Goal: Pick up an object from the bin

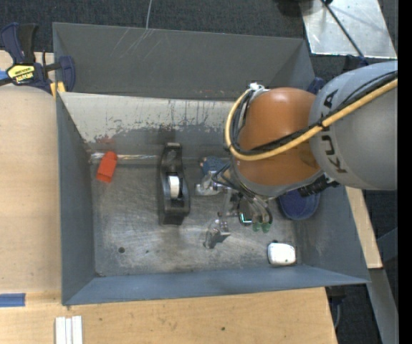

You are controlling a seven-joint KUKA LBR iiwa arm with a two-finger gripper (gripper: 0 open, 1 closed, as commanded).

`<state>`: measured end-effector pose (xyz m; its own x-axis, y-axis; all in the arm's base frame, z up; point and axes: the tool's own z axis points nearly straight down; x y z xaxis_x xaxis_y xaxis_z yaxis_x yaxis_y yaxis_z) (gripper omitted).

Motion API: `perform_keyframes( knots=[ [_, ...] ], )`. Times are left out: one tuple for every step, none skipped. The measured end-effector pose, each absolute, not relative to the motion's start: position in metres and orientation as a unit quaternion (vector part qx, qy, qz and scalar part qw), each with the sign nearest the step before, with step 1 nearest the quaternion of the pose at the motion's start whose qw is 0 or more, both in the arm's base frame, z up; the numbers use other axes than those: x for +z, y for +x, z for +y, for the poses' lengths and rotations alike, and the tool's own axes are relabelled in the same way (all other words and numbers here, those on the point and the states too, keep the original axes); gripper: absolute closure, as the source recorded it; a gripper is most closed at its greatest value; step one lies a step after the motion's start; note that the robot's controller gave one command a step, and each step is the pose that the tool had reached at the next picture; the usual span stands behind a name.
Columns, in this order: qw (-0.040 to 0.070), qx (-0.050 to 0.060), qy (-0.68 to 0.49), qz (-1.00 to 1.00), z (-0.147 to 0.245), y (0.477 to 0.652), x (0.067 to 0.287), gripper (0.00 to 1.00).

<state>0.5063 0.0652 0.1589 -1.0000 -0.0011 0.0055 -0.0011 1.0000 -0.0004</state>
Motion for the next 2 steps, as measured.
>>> perform_keyframes(
  knots=[
    [-0.005, -0.001, -0.012, -1.000, 0.102, 0.561, 0.118, 0.00],
    [-0.007, -0.002, 0.104, -0.995, 0.094, 0.567, 0.106, 0.00]
  ],
)
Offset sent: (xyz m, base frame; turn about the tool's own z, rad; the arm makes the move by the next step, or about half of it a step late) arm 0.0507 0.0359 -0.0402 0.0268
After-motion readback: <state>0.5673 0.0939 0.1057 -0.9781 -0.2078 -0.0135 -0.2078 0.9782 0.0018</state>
